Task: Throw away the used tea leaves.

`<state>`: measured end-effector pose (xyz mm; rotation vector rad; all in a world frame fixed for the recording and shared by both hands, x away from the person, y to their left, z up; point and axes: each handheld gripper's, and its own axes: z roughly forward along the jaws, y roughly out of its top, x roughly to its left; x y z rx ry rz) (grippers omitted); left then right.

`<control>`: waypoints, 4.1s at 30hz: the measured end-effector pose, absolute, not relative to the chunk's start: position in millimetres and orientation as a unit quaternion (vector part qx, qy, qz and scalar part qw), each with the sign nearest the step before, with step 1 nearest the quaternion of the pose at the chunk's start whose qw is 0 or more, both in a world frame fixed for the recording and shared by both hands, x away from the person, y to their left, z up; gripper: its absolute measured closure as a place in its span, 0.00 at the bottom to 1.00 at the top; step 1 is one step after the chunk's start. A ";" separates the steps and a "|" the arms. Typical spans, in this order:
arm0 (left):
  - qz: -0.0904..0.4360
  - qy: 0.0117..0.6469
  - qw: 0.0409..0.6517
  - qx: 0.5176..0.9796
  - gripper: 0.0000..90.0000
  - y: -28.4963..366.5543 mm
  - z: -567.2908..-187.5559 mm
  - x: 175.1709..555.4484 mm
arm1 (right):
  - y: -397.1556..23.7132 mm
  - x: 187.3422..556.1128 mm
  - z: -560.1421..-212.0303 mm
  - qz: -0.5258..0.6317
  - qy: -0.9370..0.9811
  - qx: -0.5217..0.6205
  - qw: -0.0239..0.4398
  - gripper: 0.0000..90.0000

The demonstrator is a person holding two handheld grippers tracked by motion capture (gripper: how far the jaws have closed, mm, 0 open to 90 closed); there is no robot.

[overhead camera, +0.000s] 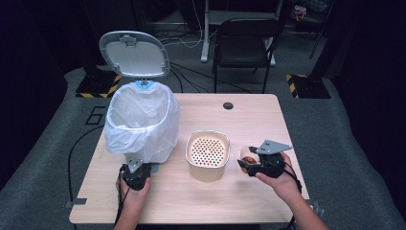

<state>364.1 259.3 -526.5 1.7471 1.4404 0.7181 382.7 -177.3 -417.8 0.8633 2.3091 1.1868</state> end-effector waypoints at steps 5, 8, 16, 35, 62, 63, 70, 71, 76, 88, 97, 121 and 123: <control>0.281 0.562 0.373 0.683 0.87 259.3 -526.5 364.1 | -176.9 394.6 -408.1 0.423 0.826 0.307 0.209 0.35; 0.281 0.563 0.375 0.681 0.87 259.2 -526.6 364.2 | -177.4 401.2 -405.0 0.427 0.823 0.310 0.210 0.35; 0.280 0.562 0.373 0.683 0.87 259.4 -526.4 364.1 | -177.3 422.5 -397.8 0.425 0.821 0.313 0.219 0.35; 0.280 0.563 0.376 0.681 0.87 259.5 -526.8 364.2 | -165.6 467.7 -377.7 0.420 0.825 0.298 0.234 0.36; 0.280 0.563 0.377 0.680 0.87 259.6 -527.0 364.2 | -145.6 514.9 -376.2 0.434 0.821 0.289 0.233 0.37; 0.280 0.563 0.377 0.681 0.87 259.6 -526.9 364.2 | -144.6 515.3 -375.7 0.435 0.821 0.286 0.234 0.37; 0.281 0.563 0.377 0.680 0.87 259.5 -527.1 364.3 | -138.2 514.2 -371.9 0.445 0.821 0.268 0.237 0.37; 0.281 0.563 0.377 0.680 0.87 259.5 -527.1 364.3 | -137.8 514.2 -371.5 0.446 0.821 0.265 0.238 0.37; 0.281 0.564 0.378 0.678 0.87 259.2 -527.2 364.3 | -135.7 512.8 -371.1 0.445 0.823 0.255 0.245 0.37; 0.281 0.563 0.377 0.680 0.87 259.4 -527.1 364.2 | -121.7 498.9 -356.8 0.452 0.832 0.190 0.260 0.38; 0.280 0.563 0.377 0.680 0.87 259.5 -527.0 364.2 | -103.9 482.1 -348.8 0.436 0.839 0.103 0.310 0.38; 0.279 0.563 0.377 0.680 0.87 259.6 -526.9 364.2 | -70.6 433.3 -359.4 0.303 0.818 -0.120 0.473 0.40; 0.278 0.563 0.377 0.680 0.87 259.8 -526.8 364.2 | -67.8 430.3 -360.9 0.290 0.814 -0.139 0.484 0.40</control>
